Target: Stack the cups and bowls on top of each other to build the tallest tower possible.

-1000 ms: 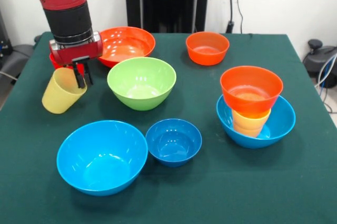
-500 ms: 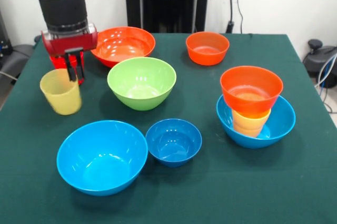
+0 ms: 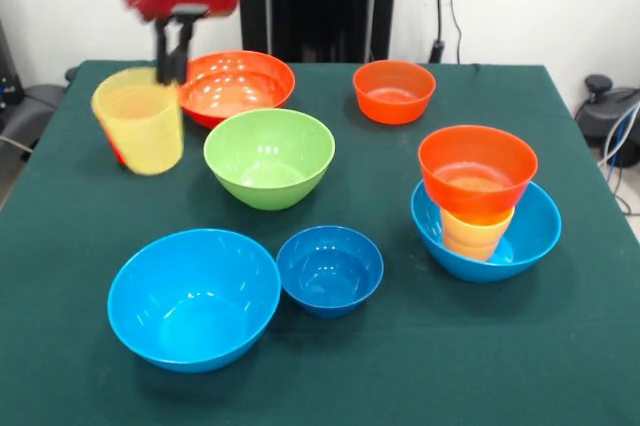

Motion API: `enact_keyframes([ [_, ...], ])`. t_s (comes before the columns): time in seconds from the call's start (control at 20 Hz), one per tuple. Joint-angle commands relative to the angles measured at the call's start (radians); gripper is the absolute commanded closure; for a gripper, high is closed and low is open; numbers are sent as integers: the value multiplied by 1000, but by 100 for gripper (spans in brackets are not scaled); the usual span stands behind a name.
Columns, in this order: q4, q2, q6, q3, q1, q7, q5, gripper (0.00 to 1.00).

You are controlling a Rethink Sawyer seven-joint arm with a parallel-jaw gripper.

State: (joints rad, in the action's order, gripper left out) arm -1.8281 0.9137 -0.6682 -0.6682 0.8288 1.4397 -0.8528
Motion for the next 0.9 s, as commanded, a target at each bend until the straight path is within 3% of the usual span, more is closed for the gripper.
enact_keyframes([
  [0.05, -122, 192, -170, 83, -156, 82, 39, 100],
  [0.65, -92, 306, -318, 232, -469, 312, 17, 100],
  [0.9, -46, 318, -407, 268, -580, 392, 61, 100],
])
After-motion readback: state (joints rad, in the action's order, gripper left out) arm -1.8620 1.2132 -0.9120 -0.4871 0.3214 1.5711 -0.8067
